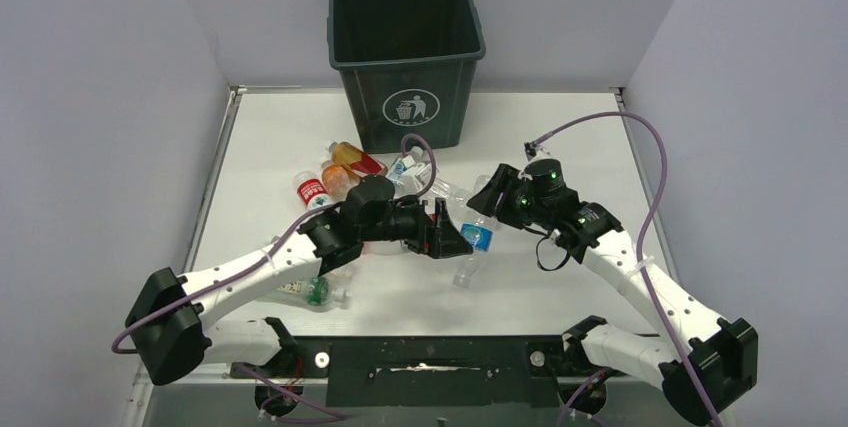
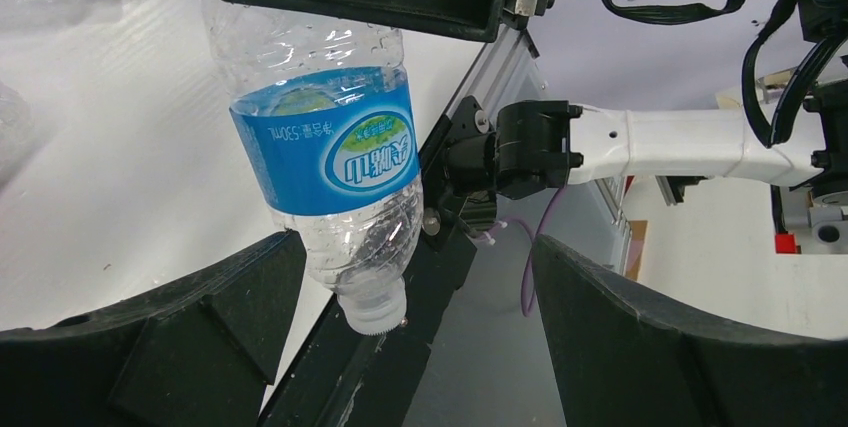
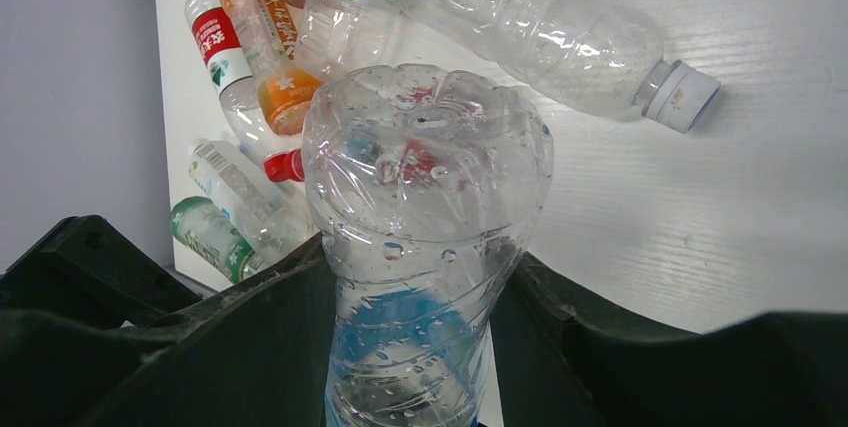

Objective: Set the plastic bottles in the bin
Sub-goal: Place the plastic bottle in the trash bin.

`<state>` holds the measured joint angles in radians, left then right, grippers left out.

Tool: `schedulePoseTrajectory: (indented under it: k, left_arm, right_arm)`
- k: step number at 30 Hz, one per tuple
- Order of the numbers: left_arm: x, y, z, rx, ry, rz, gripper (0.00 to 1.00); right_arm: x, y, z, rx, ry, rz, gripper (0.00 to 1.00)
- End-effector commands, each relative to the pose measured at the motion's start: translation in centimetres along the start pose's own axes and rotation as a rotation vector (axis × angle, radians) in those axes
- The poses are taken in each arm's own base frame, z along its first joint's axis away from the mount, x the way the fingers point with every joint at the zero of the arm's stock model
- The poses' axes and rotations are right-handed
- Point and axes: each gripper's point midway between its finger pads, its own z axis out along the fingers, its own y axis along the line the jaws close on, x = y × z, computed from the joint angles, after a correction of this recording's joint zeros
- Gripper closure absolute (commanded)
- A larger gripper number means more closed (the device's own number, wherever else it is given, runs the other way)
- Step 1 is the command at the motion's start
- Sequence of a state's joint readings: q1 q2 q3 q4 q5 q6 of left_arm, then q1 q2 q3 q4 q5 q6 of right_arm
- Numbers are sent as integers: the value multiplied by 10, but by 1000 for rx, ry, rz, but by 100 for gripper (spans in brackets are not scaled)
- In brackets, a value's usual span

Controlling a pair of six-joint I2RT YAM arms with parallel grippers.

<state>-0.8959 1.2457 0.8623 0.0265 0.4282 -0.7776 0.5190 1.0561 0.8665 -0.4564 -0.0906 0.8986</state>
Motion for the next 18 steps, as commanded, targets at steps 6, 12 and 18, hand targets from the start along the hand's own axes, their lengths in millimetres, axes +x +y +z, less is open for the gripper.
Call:
schedulePoseTrajectory:
  k: [6, 12, 18]
  left_arm:
    - [-15, -9, 14, 19, -61, 39, 16]
    - [-14, -4, 23, -11, -53, 41, 16]
    - [-14, -1, 29, -25, -56, 38, 16]
  right_arm:
    - [-22, 49, -20, -157, -70, -18, 48]
    - [-20, 58, -21, -183, -65, -20, 48]
    - [-18, 65, -20, -203, -58, -25, 48]
